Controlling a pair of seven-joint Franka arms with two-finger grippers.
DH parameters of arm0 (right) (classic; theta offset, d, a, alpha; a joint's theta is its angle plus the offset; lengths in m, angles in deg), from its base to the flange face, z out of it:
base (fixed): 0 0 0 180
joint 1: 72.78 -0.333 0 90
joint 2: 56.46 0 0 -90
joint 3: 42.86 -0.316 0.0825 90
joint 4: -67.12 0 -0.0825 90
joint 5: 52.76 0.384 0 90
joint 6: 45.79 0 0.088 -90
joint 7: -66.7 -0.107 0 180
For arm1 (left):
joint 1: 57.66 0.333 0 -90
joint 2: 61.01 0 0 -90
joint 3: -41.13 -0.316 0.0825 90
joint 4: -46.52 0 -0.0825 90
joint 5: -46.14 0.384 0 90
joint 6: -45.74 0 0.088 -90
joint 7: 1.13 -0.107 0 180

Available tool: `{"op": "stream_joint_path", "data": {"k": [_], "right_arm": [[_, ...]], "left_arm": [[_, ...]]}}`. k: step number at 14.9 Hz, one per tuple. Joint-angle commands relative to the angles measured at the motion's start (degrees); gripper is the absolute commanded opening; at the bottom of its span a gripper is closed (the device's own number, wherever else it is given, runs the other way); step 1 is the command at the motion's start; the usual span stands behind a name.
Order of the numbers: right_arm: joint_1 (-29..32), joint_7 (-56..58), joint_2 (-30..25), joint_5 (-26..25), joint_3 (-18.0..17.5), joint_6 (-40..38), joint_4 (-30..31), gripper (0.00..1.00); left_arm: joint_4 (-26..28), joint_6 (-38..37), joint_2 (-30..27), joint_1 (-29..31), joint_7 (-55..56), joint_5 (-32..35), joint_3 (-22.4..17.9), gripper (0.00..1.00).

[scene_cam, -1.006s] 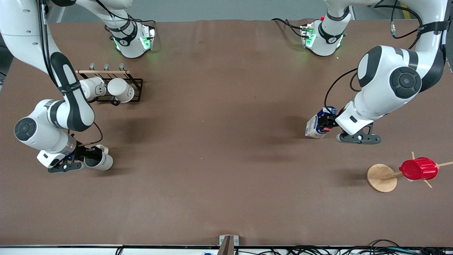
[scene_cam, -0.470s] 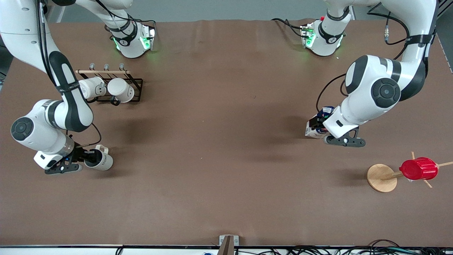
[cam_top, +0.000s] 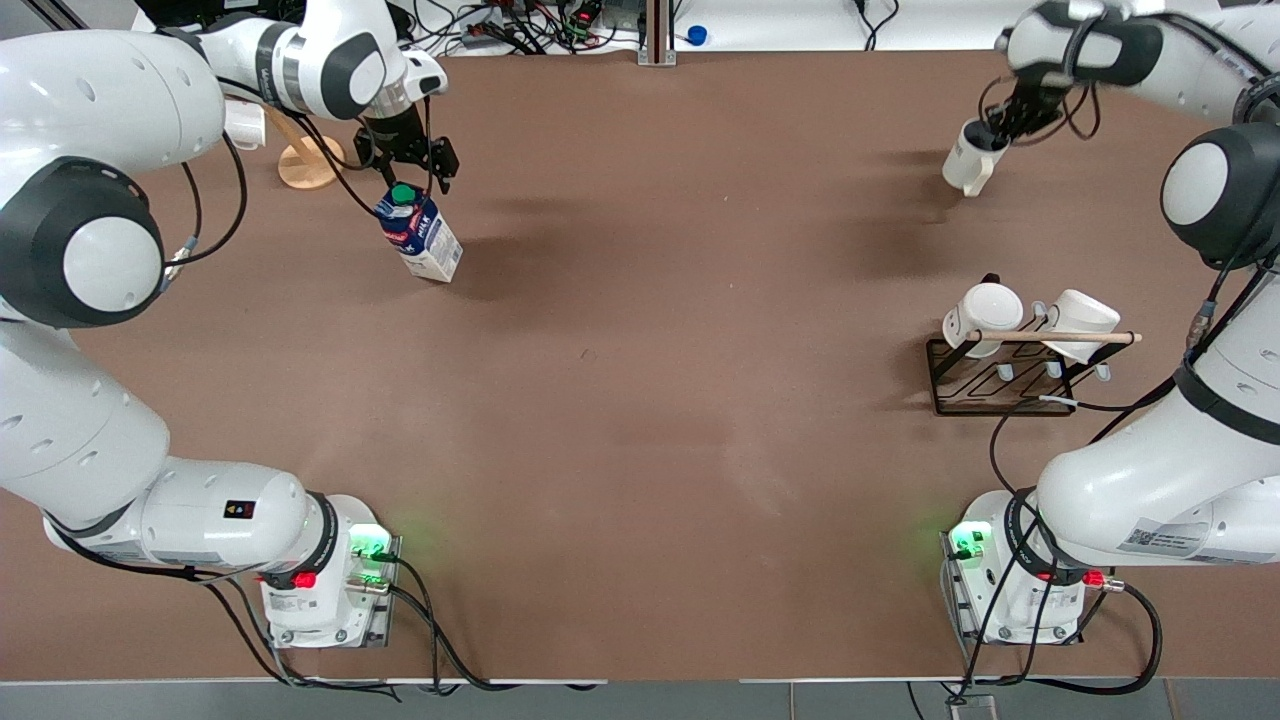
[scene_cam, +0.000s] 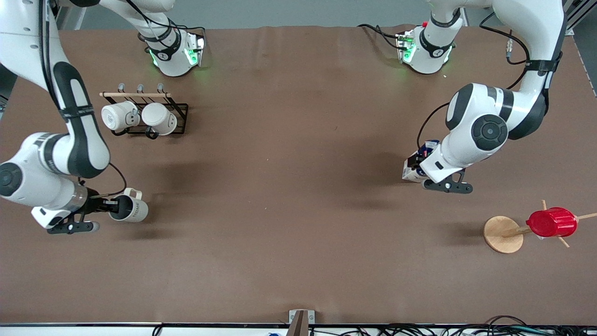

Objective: Place cup and milk on table
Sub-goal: 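Grasp the grey mug with the right gripper while the left gripper grasps the milk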

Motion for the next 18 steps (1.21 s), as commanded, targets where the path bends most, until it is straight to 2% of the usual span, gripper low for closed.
{"op": "stream_joint_path", "data": {"k": [1,4,6,8,9,11,13,15,18], "right_arm": [[-4.2,-3.3,-0.9,0.1,-0.2,-10.3,-7.4,0.00],[-10.7,-10.7,-2.4,0.0,-0.8,-12.0,-8.0,0.00],[-14.7,-18.8,-2.5,-0.1,-2.8,-11.9,-8.0,0.00],[-16.9,-28.0,-2.2,-0.7,-6.2,-10.9,-8.0,0.00],[-17.6,-31.2,-2.0,-0.8,-8.3,-9.9,-8.0,0.00],[-19.7,-37.9,-0.4,-0.8,-12.1,-5.2,-8.0,0.00],[-23.9,-43.0,2.4,-2.6,-14.0,-1.4,-8.0,0.00],[-27.3,-49.0,5.0,-5.4,-14.0,1.0,-8.0,0.00],[-31.9,-53.8,7.1,-7.7,-14.1,5.2,-8.0,0.01]], "left_arm": [[3.8,0.8,-3.5,0.4,-1.1,1.0,0.2,0.98],[5.2,0.8,-4.5,0.4,-1.1,1.0,0.3,0.95],[5.3,0.8,-4.5,0.4,-1.1,1.0,0.3,0.90],[5.5,0.8,-4.6,0.4,-1.1,1.0,0.3,0.76],[5.5,0.8,-4.6,0.4,-1.0,1.0,0.3,0.65],[5.5,0.7,-4.6,0.5,-1.0,1.0,0.3,0.50],[5.3,0.8,-4.6,0.5,-1.1,1.0,0.3,0.31],[4.9,0.8,-4.6,0.5,-1.2,1.0,0.2,0.23],[2.2,0.5,-4.0,0.5,-1.1,1.0,0.2,0.22]]}}
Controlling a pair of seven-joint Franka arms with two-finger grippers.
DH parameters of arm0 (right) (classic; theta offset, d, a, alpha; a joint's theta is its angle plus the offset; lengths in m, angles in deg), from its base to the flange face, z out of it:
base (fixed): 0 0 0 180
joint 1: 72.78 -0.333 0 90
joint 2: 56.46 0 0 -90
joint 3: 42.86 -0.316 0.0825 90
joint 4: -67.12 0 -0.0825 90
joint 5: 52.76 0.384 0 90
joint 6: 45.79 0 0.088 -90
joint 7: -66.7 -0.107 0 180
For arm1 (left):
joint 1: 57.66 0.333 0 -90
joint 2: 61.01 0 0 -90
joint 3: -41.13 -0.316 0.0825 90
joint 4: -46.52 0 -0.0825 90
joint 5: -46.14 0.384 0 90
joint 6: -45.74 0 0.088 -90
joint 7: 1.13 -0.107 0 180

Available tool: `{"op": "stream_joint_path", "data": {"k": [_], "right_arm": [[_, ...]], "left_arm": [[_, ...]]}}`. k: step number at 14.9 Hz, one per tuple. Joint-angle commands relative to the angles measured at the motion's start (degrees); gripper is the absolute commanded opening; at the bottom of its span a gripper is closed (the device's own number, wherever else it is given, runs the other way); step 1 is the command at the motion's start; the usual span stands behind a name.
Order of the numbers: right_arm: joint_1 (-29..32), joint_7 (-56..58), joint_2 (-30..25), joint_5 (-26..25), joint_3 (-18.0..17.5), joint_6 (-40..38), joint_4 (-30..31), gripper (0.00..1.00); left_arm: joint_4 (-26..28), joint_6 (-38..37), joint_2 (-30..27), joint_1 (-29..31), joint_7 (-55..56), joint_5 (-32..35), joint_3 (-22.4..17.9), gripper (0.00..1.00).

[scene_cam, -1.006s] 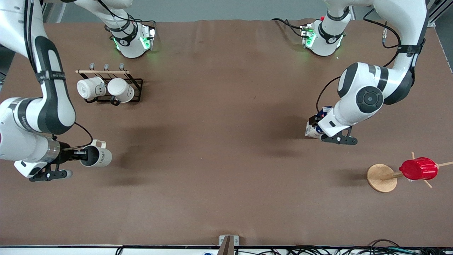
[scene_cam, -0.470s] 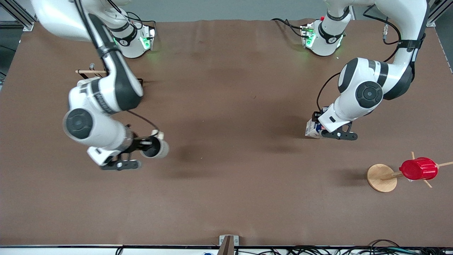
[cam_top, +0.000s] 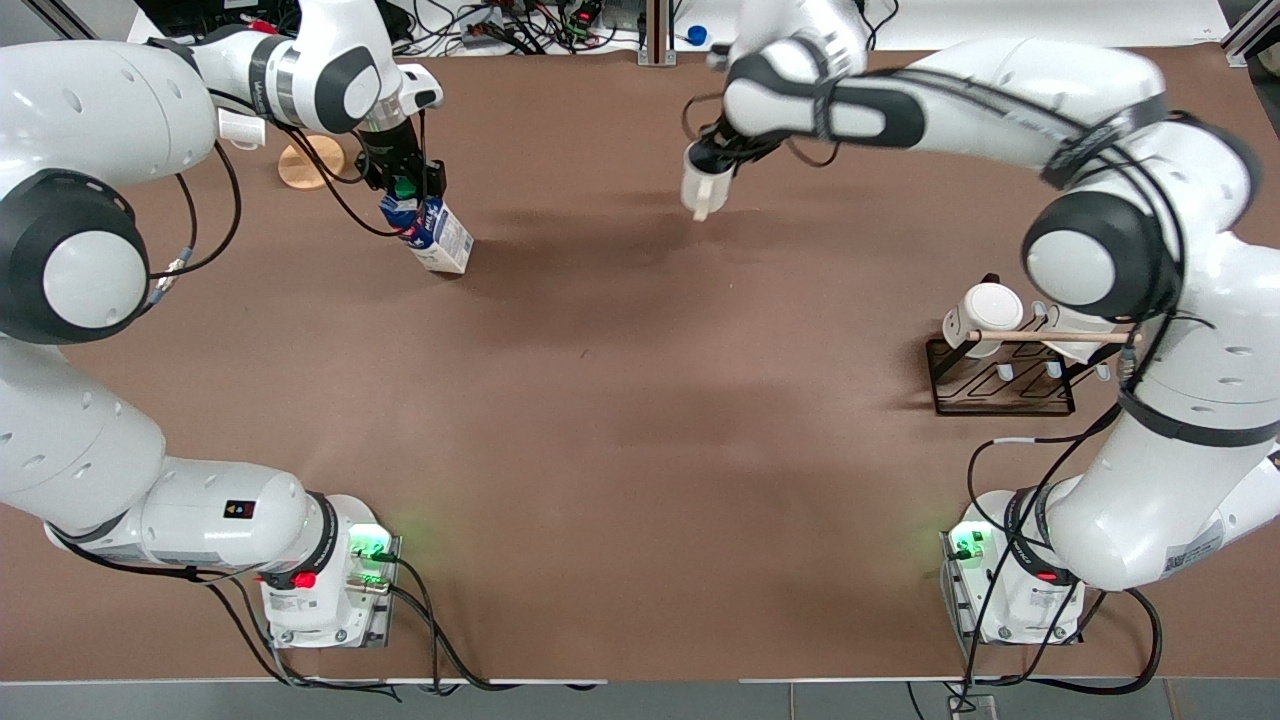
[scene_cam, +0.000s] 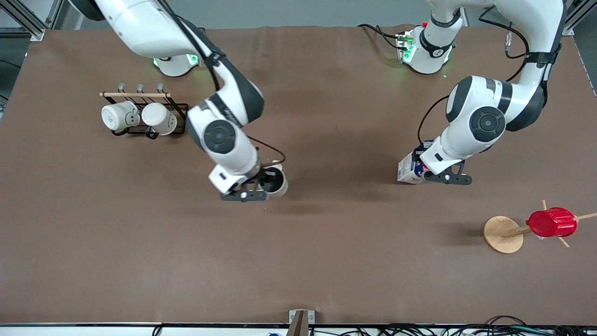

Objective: Place cup and milk on table
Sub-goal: 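Carry the mug and milk toward the table middle with both grippers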

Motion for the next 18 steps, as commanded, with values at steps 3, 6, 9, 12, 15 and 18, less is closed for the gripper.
{"op": "stream_joint_path", "data": {"k": [3,6,9,12,15,18], "right_arm": [[-4.7,-7.5,2.2,-5.0,-0.3,4.6,0.1,0.02],[-6.5,-8.6,3.4,-6.5,-0.3,5.4,0.4,0.03],[-7.3,-8.6,4.4,-7.8,-0.3,6.2,0.5,0.05],[-7.6,-8.6,4.9,-9.4,-0.3,6.2,0.6,0.12],[-7.6,-8.5,4.9,-9.8,-0.2,6.2,0.6,0.81],[-6.7,-8.3,3.8,-9.5,-0.3,5.1,0.4,1.00]], "left_arm": [[-5.5,-0.4,0.7,0.4,-1.1,0.9,0.3,0.12],[-11.2,-1.5,3.1,-0.8,0.0,0.9,0.3,0.07],[-17.6,-5.5,6.4,-2.1,0.2,0.8,0.4,0.05],[-21.7,-7.4,9.5,-5.2,2.3,0.7,0.3,0.05],[-25.9,-7.4,13.2,-9.1,7.3,0.7,0.3,0.05],[-32.6,-10.6,18.5,-14.4,13.4,0.7,0.2,0.05]]}}
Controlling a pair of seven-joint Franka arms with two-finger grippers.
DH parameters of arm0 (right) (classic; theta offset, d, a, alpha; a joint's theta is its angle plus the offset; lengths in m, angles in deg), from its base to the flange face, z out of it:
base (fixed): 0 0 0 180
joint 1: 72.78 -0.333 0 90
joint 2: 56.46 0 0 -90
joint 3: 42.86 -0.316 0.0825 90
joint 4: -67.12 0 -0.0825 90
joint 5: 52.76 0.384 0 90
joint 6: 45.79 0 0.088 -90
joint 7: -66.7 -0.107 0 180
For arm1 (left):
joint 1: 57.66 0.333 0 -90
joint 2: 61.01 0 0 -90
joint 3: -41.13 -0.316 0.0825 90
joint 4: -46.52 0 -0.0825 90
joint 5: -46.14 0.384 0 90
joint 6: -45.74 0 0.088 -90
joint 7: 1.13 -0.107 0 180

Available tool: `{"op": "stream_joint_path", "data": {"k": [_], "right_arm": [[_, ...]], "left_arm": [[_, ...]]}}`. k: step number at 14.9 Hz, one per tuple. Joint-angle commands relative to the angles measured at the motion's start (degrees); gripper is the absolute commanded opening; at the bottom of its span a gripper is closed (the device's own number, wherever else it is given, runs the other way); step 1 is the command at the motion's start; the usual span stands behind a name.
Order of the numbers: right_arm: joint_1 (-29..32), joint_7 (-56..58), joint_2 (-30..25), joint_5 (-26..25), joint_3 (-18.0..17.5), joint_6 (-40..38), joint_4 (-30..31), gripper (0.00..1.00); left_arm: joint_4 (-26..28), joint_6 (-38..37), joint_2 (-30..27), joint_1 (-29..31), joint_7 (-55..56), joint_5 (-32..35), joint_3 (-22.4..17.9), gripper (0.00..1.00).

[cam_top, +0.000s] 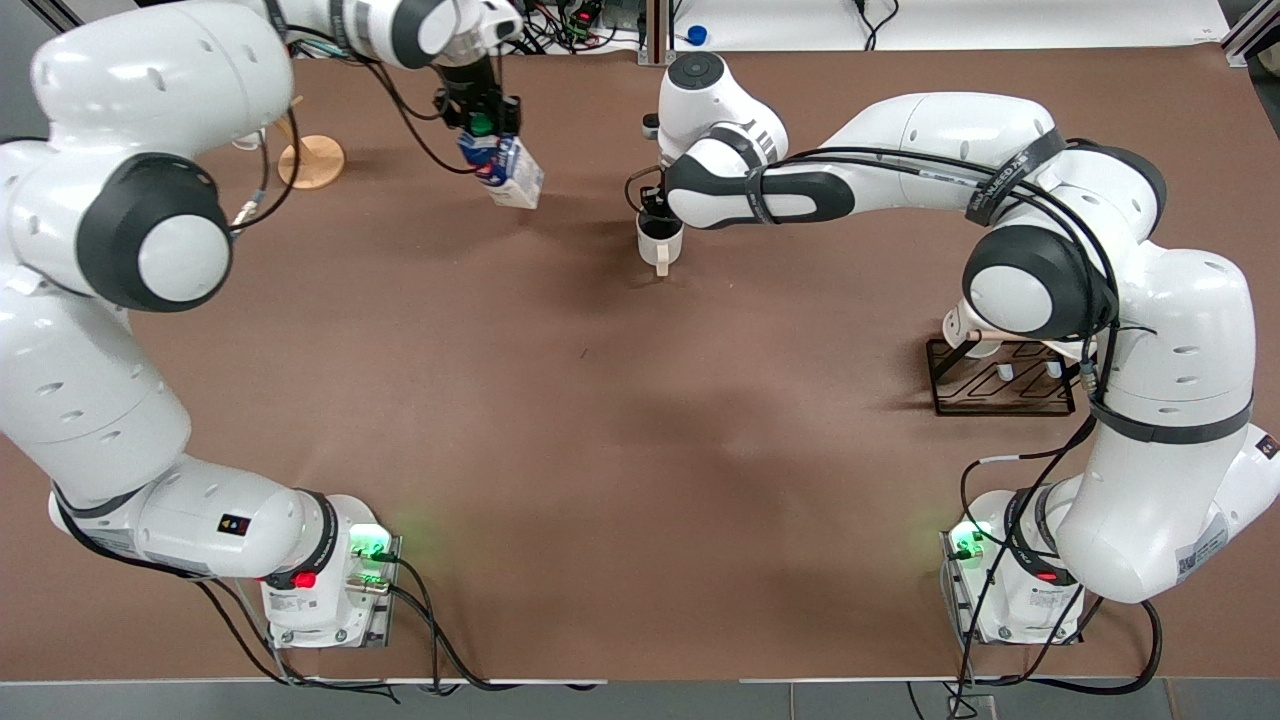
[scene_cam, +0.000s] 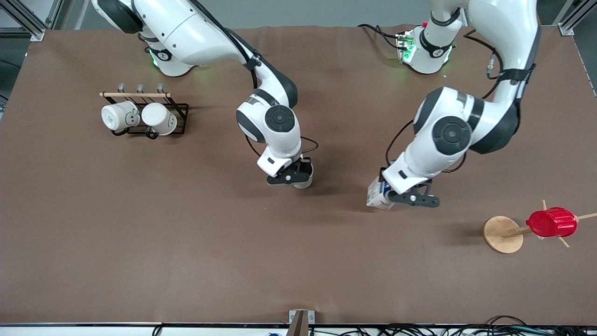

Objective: Place cup and milk on table
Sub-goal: 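Carry the mug and milk toward the table middle with both grippers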

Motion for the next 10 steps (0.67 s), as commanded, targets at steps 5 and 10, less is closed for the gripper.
{"op": "stream_joint_path", "data": {"k": [5,10], "right_arm": [[9.9,-0.3,-14.7,-1.0,-0.3,-14.4,0.6,1.00],[25.7,7.3,-27.0,0.2,-0.4,-21.1,0.5,1.00]], "left_arm": [[-13.2,-7.4,9.7,-10.1,13.0,1.0,-0.7,0.05],[-13.2,-7.5,10.5,-13.7,17.7,1.2,-0.7,0.05]]}}
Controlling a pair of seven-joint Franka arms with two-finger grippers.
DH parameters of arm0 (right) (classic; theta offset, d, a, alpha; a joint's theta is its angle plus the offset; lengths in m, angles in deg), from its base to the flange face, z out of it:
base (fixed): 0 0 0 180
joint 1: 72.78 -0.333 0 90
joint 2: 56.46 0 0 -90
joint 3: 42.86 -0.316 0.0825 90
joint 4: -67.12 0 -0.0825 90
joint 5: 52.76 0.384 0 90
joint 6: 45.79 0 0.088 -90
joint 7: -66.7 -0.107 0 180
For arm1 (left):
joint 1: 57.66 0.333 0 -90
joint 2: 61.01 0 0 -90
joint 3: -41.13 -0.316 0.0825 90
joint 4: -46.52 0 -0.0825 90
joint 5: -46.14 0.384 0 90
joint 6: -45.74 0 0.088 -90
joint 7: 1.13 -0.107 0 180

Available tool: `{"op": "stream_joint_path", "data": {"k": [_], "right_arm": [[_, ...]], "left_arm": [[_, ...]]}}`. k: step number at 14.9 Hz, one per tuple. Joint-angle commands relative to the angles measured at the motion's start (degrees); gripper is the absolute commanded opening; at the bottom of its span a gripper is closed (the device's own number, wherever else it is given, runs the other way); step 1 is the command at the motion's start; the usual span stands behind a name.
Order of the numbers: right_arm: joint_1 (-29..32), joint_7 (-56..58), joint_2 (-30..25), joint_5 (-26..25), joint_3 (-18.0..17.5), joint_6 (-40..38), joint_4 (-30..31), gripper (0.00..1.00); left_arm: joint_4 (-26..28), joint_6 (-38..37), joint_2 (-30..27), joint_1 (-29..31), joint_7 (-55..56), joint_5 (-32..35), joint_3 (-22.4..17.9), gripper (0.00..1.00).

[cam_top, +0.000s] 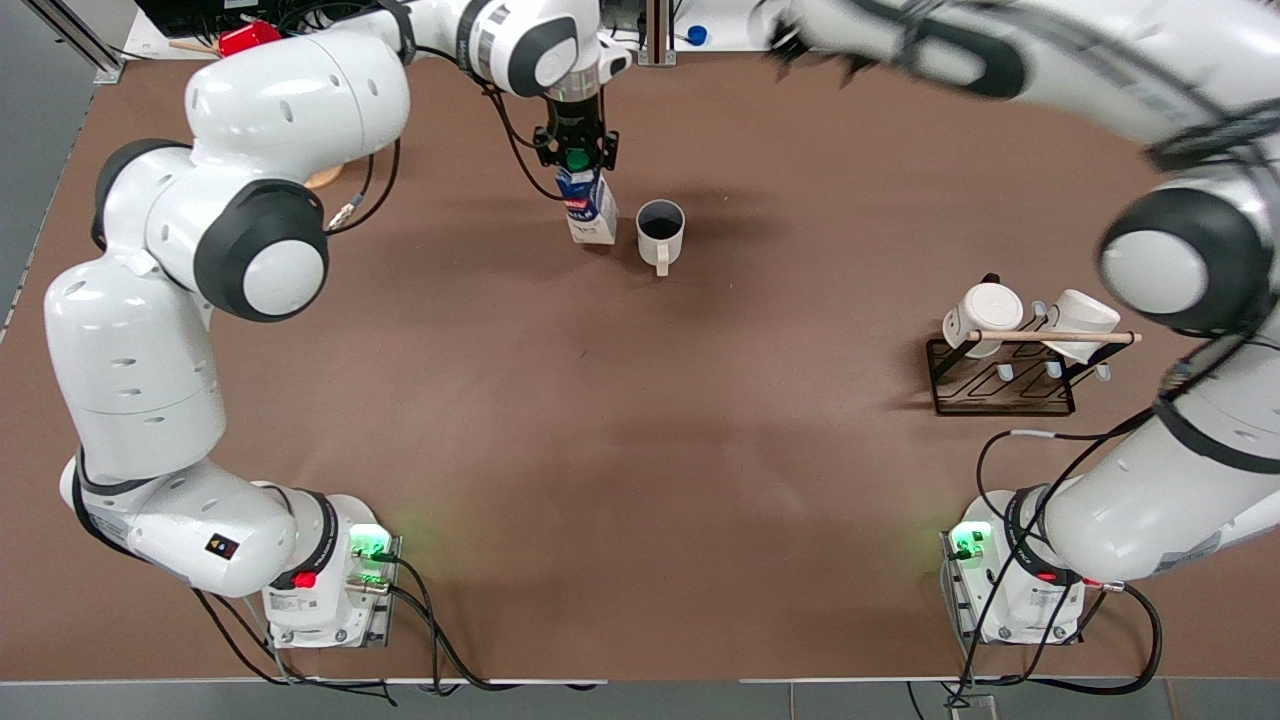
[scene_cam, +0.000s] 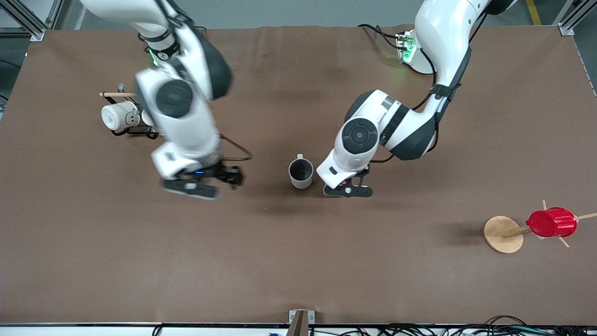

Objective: Place cup and milk on table
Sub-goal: 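Carry the mug and milk toward the table middle with both grippers, then lower the milk beside the mug and open the left gripper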

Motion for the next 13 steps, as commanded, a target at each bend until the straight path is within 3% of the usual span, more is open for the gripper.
{"op": "stream_joint_path", "data": {"k": [1,5,9,13], "right_arm": [[9.4,5.1,-6.6,1.5,-1.3,-0.5,3.2,1.00],[18.3,19.6,-12.9,3.3,-0.8,-7.6,2.9,1.00],[24.1,27.9,-17.9,8.6,-0.5,-15.2,2.7,1.00],[24.1,33.7,-20.4,10.9,5.2,-20.9,2.6,1.00]], "left_arm": [[-1.9,-1.7,0.6,-1.1,2.0,1.3,-0.5,0.05],[-2.0,-1.7,2.4,-2.6,5.0,2.3,-0.5,0.06],[-2.1,-1.7,3.3,-3.3,5.3,3.2,-0.5,0.09],[-2.1,-1.7,3.1,-3.7,5.1,3.1,-0.4,0.13]]}}
